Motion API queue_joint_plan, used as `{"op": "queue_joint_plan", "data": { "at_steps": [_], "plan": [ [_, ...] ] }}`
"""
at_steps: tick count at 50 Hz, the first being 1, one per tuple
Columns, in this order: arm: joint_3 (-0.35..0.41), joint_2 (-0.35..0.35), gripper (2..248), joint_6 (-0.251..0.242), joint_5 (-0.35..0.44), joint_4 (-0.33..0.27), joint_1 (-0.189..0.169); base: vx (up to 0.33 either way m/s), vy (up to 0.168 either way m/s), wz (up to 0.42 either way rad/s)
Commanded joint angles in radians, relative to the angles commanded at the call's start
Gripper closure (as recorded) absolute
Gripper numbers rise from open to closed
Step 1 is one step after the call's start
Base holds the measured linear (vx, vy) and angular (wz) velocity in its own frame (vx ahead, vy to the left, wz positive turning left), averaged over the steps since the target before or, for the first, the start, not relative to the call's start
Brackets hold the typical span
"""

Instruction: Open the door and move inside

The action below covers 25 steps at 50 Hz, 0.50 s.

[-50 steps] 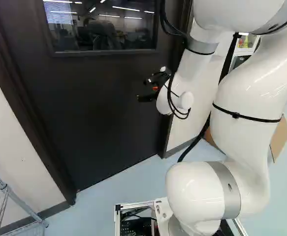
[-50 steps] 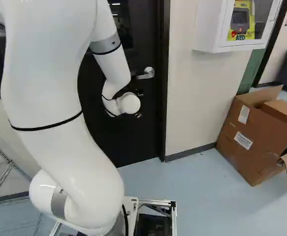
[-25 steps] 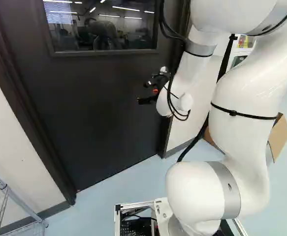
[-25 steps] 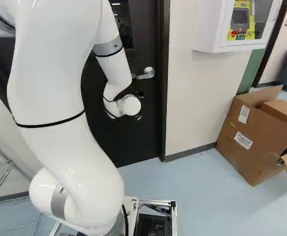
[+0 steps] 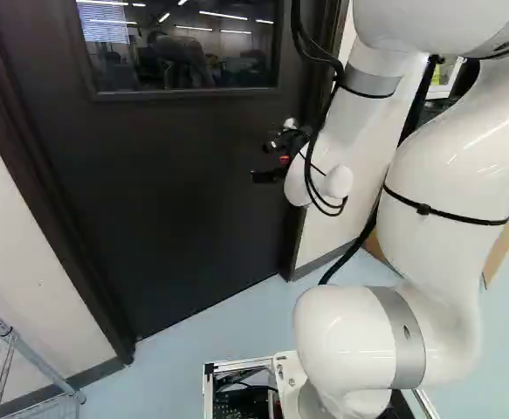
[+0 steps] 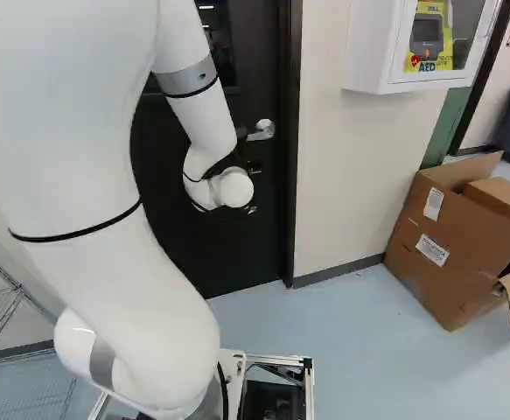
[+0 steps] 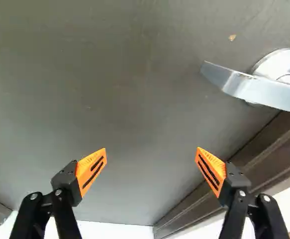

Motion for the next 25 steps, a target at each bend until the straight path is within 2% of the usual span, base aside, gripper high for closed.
{"op": "queue_joint_plan", "data": {
  "at_steps": [25],
  "plan": [
    [0.021,0.083,3,0.0,0.0,0.0,-0.014,0.0,0.0,0.0]
  ]
}}
